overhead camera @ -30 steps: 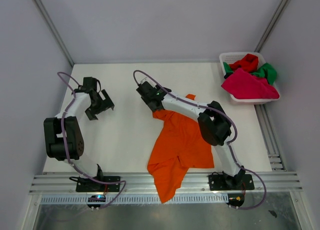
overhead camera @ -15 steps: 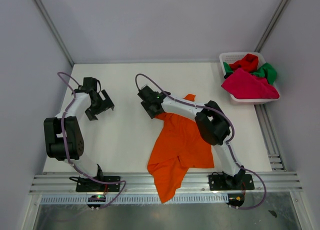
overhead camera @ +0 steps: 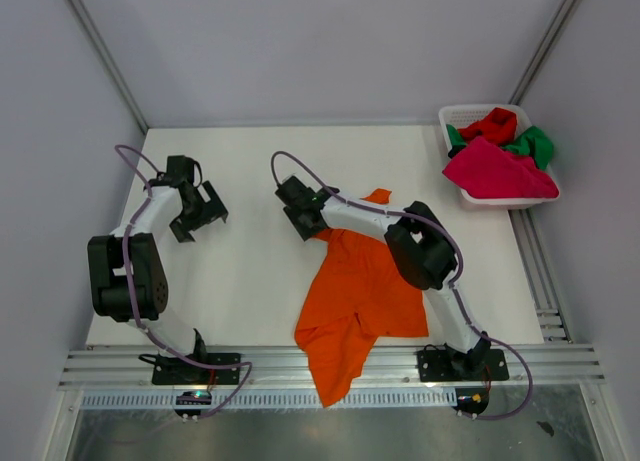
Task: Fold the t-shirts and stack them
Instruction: Flatten out the tshirt
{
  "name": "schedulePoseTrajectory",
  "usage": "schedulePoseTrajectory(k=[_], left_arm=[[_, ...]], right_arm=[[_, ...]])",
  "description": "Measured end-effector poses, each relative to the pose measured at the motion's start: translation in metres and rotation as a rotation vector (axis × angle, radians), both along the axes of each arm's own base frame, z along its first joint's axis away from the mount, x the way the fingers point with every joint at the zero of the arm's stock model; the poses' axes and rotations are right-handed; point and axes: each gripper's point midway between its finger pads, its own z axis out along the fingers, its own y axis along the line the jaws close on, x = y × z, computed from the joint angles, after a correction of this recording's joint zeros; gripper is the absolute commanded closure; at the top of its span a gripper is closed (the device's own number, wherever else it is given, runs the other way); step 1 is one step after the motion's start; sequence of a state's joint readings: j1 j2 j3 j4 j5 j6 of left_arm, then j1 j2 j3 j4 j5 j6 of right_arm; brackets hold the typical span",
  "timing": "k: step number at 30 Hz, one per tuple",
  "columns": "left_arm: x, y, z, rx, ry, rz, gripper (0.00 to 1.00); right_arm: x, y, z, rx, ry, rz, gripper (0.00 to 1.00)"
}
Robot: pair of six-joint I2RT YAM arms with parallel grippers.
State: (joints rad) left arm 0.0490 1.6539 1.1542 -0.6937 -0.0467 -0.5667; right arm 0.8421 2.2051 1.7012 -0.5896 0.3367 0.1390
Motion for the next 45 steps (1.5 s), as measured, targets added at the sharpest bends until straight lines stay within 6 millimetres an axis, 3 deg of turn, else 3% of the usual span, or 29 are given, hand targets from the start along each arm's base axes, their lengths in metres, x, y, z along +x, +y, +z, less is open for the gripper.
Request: schedulePoseTrajectory(k=[5,12,29,35,37,39,42,45], left_arm=[[-0.001,0.001,-0.001,0.005,0.004,0.002,0.01],[-0.002,0.001,-0.002,0.005,0.007,0.002,0.01],[-0.002,0.001,-0.002,0.005,0.007,0.002,0.01],[-0.002,0.001,-0.002,0.005,0.007,0.003,0.01],[-0.002,0.001,-0.002,0.005,0.007,0.003,0.01],[-0.002,0.001,-0.002,0.005,0.007,0.003,0.01],[-0.002,0.001,-0.002,0.005,0.007,0.003,0.01],[-0.002,0.001,-0.002,0.006,0.007,0.003,0.01]], right_arm=[[0.001,0.002,-0.001,0.015,0.001,0.001,0.67],[0.003,0.002,-0.003,0.028,0.002,-0.001,0.82],[0.014,-0.011,0.000,-0.025,-0.055,-0.030,0.93],[0.023,-0.018,0.025,-0.043,-0.126,-0.046,0.93],[0.027,-0.016,0.038,-0.024,-0.148,-0.048,0.83],[0.033,-0.011,0.054,-0.002,-0.171,-0.050,0.63],[0.039,-0.006,0.070,0.019,-0.195,-0.054,0.58],[0.038,-0.007,0.068,0.013,-0.186,-0.059,0.57]])
